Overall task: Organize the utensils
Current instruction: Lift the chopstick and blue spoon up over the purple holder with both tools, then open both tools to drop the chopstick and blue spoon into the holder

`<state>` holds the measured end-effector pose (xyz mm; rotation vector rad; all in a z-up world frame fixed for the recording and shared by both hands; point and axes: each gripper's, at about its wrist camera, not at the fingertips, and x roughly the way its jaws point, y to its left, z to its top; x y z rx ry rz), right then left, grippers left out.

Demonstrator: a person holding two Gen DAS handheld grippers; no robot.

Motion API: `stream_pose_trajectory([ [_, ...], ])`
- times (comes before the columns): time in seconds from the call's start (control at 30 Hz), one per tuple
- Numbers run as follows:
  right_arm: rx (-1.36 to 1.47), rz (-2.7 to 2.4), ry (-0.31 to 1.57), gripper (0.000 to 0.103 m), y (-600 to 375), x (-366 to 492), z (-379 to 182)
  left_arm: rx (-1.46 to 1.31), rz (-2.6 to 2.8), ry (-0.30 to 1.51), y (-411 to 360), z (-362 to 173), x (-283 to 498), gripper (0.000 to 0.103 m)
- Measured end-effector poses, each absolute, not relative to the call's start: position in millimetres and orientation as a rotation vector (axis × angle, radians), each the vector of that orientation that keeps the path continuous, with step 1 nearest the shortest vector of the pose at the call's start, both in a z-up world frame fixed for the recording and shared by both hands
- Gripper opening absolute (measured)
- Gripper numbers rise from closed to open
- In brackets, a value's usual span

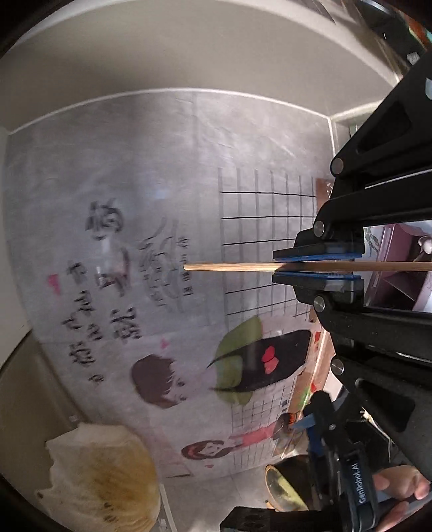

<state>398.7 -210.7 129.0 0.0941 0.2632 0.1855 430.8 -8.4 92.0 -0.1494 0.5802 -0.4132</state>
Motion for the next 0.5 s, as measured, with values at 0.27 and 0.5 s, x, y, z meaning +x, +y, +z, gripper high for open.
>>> stream_pose_trajectory([
  [0.27,0.113,0.213,0.354,0.005,-206.7,450.0,55.8,-0.156,-0.375,0.661,-19.5,33.2,468.3,0.035],
  [0.5,0.098,0.228,0.449,0.025,-203.7,463.2,7.8,-0.124,-0.343,0.748,-19.1,-1.2,465.7,0.053],
])
